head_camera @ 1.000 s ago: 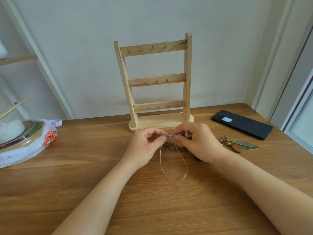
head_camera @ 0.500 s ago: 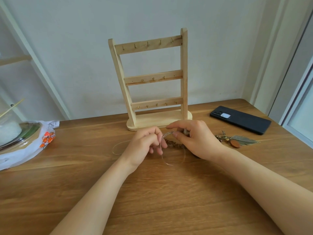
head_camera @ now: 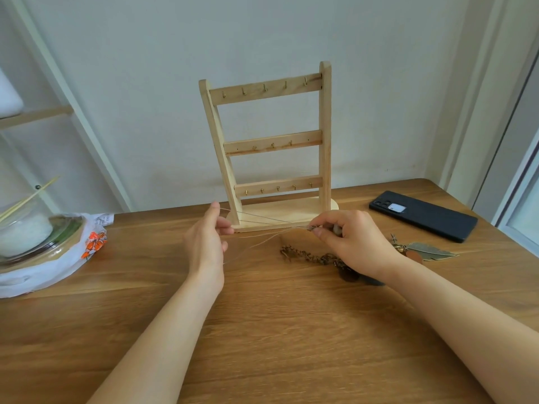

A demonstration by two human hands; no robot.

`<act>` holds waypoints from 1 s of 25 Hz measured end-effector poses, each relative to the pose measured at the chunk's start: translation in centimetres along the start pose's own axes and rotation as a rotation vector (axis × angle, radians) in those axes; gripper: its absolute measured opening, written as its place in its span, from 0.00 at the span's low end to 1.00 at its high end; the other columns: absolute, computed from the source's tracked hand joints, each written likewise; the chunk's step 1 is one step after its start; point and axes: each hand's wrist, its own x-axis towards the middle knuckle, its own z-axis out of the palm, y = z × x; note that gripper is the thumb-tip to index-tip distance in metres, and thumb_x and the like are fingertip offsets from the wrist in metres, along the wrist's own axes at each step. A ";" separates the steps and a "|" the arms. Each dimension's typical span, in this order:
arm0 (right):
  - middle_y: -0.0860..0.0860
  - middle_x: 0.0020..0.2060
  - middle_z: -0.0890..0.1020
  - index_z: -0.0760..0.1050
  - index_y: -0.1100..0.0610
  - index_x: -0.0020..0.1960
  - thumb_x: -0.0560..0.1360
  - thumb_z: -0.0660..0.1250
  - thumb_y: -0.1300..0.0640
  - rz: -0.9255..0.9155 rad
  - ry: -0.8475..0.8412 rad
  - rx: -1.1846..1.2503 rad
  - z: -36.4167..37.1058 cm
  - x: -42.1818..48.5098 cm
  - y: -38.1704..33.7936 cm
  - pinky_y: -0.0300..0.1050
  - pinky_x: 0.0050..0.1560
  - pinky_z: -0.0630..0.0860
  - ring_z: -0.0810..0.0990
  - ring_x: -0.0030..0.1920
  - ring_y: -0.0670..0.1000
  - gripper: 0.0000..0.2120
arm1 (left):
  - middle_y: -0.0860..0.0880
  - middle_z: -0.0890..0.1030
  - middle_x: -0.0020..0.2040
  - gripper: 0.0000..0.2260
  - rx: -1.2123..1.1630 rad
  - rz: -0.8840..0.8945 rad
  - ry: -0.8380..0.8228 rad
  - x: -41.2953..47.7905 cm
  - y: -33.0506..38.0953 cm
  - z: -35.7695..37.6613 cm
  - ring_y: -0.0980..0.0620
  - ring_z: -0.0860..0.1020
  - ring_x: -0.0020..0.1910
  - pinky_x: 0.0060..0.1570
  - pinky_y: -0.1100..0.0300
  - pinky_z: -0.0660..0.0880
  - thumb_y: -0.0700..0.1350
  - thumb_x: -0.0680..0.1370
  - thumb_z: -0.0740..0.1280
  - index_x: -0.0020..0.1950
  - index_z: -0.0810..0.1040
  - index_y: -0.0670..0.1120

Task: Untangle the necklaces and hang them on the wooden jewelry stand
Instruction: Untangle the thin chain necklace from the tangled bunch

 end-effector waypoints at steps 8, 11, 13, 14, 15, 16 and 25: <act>0.40 0.36 0.79 0.83 0.51 0.53 0.79 0.69 0.56 -0.004 -0.043 -0.003 0.3 -0.3 -0.4 0.30 0.41 0.72 0.79 0.41 0.39 0.05 | 0.56 0.81 0.52 0.12 0.181 0.381 -0.029 0.0 -0.4 -0.2 0.52 0.76 0.59 0.57 0.55 0.72 0.41 0.69 0.64 0.49 0.80 0.52; 0.46 0.39 0.83 0.83 0.51 0.54 0.79 0.69 0.55 -0.066 -0.055 0.022 0.7 -0.4 -0.7 0.39 0.43 0.77 0.81 0.42 0.46 0.06 | 0.63 0.81 0.47 0.06 0.432 0.763 -0.267 -1.4 -0.8 0.9 0.60 0.74 0.56 0.58 0.62 0.67 0.46 0.72 0.69 0.46 0.82 0.56; 0.51 0.39 0.84 0.83 0.49 0.55 0.79 0.68 0.52 -0.089 -0.071 0.040 0.9 -0.4 -0.8 0.46 0.45 0.78 0.81 0.42 0.51 0.07 | 0.63 0.82 0.44 0.02 0.557 0.917 -0.393 -2.3 -1.4 1.6 0.61 0.75 0.53 0.58 0.65 0.66 0.49 0.73 0.71 0.44 0.84 0.56; 0.51 0.39 0.84 0.83 0.49 0.56 0.79 0.68 0.52 -0.098 -0.073 0.044 1.0 -0.5 -0.9 0.46 0.45 0.77 0.81 0.42 0.51 0.07 | 0.62 0.82 0.42 0.01 0.590 0.966 -0.416 -2.6 -1.5 1.7 0.59 0.76 0.51 0.56 0.66 0.68 0.49 0.73 0.73 0.43 0.84 0.55; 0.50 0.39 0.84 0.83 0.49 0.56 0.79 0.68 0.53 -0.106 -0.073 0.049 1.0 -0.5 -1.0 0.43 0.44 0.77 0.81 0.42 0.49 0.07 | 0.61 0.82 0.41 0.00 0.603 0.978 -0.427 -2.6 -1.7 1.7 0.58 0.77 0.49 0.52 0.67 0.69 0.48 0.73 0.74 0.42 0.85 0.53; 0.47 0.40 0.84 0.83 0.51 0.56 0.79 0.69 0.54 -0.112 -0.073 0.051 1.0 -0.5 -1.2 0.39 0.44 0.76 0.81 0.43 0.46 0.07 | 0.61 0.83 0.40 0.01 0.605 0.955 -0.433 -2.7 -1.7 1.7 0.57 0.78 0.47 0.49 0.69 0.71 0.46 0.73 0.76 0.42 0.86 0.52; 0.42 0.38 0.83 0.83 0.53 0.52 0.78 0.70 0.57 -0.121 -0.057 0.060 1.3 -0.8 -1.6 0.30 0.42 0.73 0.80 0.42 0.41 0.05 | 0.57 0.80 0.36 0.04 0.628 0.601 -0.617 -2.7 -1.1 1.5 0.63 0.74 0.33 0.35 0.72 0.69 0.44 0.77 0.73 0.42 0.83 0.50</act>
